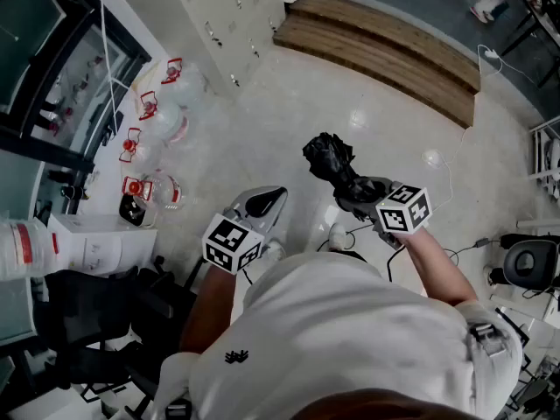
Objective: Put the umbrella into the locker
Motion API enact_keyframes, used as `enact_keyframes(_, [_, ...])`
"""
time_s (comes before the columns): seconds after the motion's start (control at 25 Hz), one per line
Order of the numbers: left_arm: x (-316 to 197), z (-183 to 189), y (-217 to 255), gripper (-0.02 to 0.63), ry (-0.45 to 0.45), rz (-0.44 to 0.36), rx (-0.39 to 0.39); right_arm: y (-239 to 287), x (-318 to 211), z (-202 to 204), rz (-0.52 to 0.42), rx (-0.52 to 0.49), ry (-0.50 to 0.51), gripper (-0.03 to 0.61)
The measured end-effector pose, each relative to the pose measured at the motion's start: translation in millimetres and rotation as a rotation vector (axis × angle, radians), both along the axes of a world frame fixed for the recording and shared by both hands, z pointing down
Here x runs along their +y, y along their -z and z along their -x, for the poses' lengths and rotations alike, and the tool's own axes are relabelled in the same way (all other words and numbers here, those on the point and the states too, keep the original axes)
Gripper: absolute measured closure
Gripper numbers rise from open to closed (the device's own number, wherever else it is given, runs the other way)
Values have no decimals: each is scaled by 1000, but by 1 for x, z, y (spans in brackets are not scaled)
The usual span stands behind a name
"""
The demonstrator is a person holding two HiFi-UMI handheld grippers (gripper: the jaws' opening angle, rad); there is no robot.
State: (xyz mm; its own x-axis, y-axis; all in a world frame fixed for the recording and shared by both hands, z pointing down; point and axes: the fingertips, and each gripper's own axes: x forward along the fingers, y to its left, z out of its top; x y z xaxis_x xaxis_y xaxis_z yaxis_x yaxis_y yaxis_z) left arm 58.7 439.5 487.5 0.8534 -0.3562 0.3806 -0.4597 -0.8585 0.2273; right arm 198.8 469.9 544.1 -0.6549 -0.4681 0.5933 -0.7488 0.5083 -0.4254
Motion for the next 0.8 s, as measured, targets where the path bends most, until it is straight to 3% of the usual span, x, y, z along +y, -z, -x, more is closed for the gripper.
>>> enact_keyframes(0.16, [-19, 60, -5, 560, 41, -22, -2, 7, -31, 49, -52, 8, 1, 337])
enact_keyframes(0.28, [-26, 123, -13, 560, 61, -18, -2, 7, -46, 102, -50, -11, -8, 339])
enact_keyframes(0.4, [-34, 157, -16, 560, 64, -10, 2, 9, -61, 134, -47, -20, -18, 339])
enact_keyframes(0.64, [-66, 177, -16, 560, 55, -17, 37, 17, -109, 163, -28, 27, 12, 339])
enact_keyframes(0.8, [-119, 164, -6, 560, 53, -57, 48, 30, -190, 152, -85, 80, 49, 339])
